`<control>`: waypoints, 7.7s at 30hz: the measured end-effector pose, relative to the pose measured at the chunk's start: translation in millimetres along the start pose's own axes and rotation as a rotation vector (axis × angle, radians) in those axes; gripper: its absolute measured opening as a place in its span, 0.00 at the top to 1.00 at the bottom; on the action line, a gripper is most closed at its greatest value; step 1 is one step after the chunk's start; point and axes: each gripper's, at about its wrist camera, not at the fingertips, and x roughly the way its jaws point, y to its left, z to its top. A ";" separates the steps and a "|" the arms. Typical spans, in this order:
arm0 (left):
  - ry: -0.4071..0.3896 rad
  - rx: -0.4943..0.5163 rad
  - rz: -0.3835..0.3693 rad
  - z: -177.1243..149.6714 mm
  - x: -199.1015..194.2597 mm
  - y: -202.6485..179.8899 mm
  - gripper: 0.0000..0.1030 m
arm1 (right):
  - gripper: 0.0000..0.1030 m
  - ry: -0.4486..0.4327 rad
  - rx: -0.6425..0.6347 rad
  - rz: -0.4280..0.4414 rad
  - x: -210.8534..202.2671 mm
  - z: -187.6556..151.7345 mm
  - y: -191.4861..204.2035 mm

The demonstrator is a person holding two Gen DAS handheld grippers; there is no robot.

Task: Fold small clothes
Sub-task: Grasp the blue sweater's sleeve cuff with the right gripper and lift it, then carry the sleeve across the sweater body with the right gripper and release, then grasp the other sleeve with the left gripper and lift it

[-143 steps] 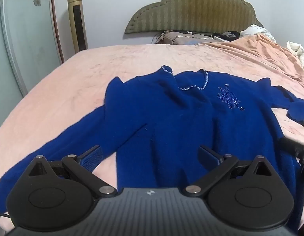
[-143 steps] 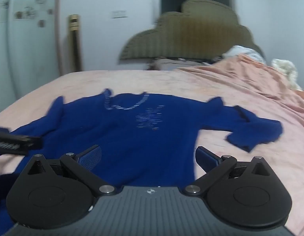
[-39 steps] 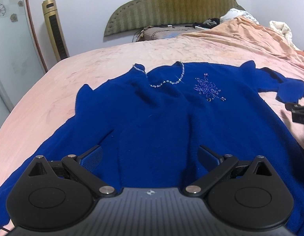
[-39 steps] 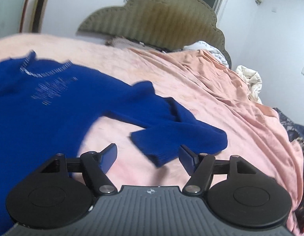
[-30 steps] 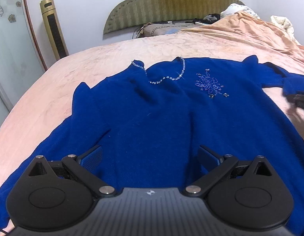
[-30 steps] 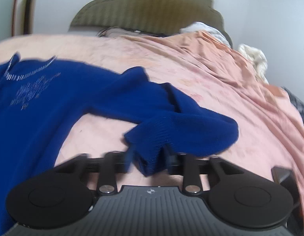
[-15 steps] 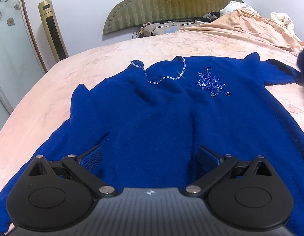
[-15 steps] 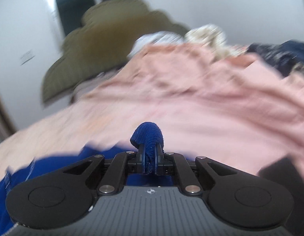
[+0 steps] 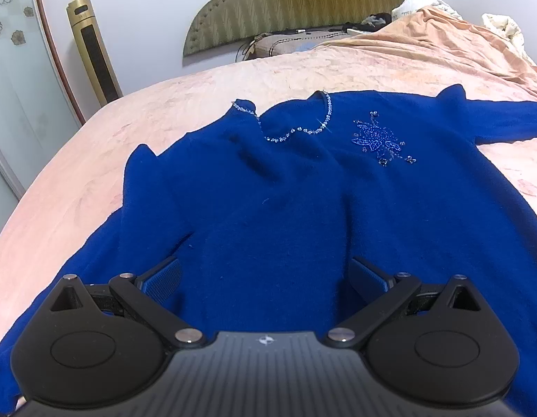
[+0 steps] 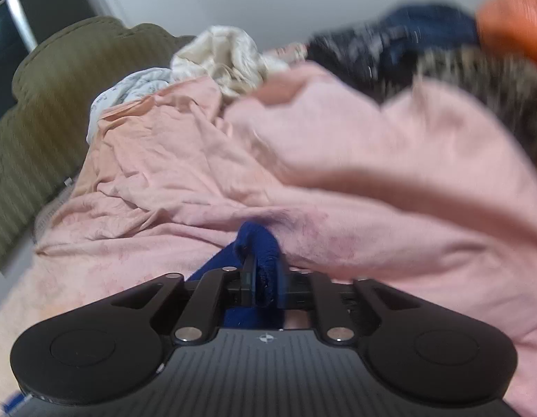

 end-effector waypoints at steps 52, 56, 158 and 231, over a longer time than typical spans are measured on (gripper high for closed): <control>-0.002 -0.061 0.019 19.4 17.4 16.5 0.00 | 0.90 -0.329 -0.502 0.156 -117.1 -93.0 160.6; -0.014 -0.066 0.036 18.1 15.0 20.9 0.00 | 0.90 -0.251 -0.544 0.216 -115.7 -119.2 184.3; 0.058 -0.215 0.092 -4.9 25.4 70.6 0.00 | 0.89 0.158 -0.934 0.692 -179.8 -398.3 457.0; -0.172 -1.408 0.023 -148.5 -17.3 283.6 0.95 | 0.19 0.282 -1.013 0.876 -253.5 -390.2 385.3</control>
